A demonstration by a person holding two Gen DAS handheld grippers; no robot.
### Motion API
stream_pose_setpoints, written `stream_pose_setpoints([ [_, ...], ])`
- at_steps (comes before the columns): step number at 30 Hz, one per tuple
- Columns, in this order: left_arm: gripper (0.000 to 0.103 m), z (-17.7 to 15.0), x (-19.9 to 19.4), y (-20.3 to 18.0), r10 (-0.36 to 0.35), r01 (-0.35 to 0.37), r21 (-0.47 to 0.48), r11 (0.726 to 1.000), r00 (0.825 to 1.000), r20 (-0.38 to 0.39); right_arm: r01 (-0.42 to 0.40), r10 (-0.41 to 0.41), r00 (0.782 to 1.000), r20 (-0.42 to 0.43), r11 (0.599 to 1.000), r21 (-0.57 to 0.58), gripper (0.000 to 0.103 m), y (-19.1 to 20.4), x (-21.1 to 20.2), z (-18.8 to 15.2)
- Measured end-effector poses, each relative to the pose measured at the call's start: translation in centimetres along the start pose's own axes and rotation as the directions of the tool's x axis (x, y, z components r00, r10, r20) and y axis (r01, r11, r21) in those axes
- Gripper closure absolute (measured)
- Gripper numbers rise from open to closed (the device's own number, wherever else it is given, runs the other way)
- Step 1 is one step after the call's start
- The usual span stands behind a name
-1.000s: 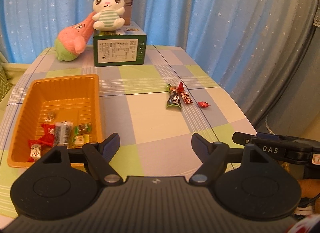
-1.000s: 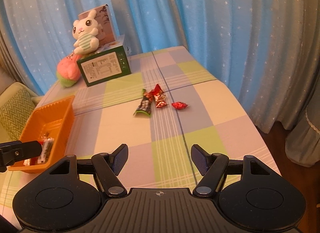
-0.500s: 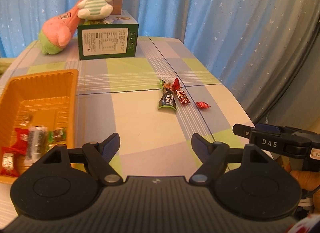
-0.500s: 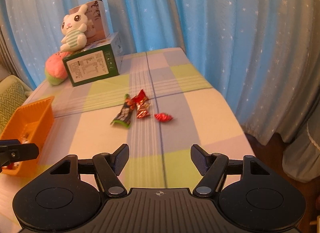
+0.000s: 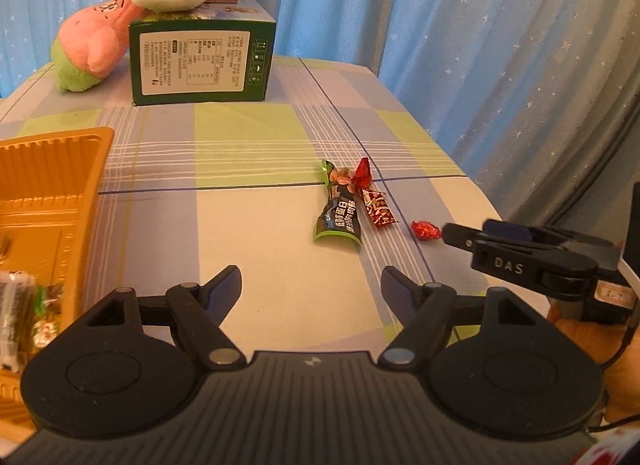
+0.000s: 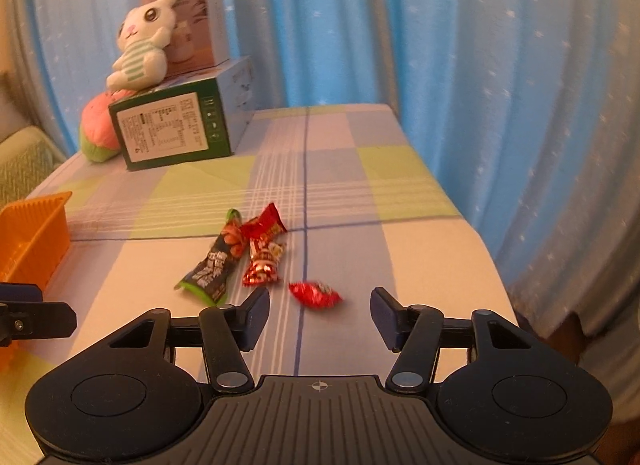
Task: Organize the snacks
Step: 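Grasp the small red candy with the right gripper while the left gripper grasps the dark protein bar, then lift both held snacks and carry them toward the orange tray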
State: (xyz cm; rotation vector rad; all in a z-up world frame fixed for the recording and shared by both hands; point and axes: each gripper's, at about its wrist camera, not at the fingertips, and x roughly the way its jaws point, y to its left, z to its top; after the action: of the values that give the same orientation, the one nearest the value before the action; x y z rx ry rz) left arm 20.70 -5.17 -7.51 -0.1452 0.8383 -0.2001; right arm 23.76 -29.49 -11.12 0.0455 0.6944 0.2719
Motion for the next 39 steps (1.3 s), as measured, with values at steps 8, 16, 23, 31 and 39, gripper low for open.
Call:
stream_pose_setpoints([
  [8,0.029,0.7,3.0,0.1,0.005,-0.005,-0.014,1.000,1.000,0.003,-0.040,0.038,0.999,-0.021,0.998,-0.051,0.059,-0.7,4.3,0.1],
  [16,0.029,0.9,5.4,0.3,0.006,-0.007,-0.020,1.000,1.000,-0.009,-0.066,0.061,0.996,-0.060,0.994,-0.083,0.083,-1.1,6.1,-0.7],
  [23,0.029,1.5,7.8,0.0,-0.006,0.006,-0.026,1.000,1.000,-0.005,-0.047,0.046,0.999,-0.012,0.999,-0.013,0.083,-1.2,4.9,0.3],
  [31,0.051,2.9,11.0,-1.3,-0.039,0.039,0.007,0.999,0.999,0.026,0.004,-0.004,1.000,-0.011,1.000,0.013,0.083,-1.4,4.5,0.5],
  [39,0.066,4.1,13.6,-3.0,-0.020,0.015,0.100,0.995,0.999,0.050,0.019,-0.018,1.000,-0.005,0.999,0.034,0.083,-1.8,4.5,0.5],
])
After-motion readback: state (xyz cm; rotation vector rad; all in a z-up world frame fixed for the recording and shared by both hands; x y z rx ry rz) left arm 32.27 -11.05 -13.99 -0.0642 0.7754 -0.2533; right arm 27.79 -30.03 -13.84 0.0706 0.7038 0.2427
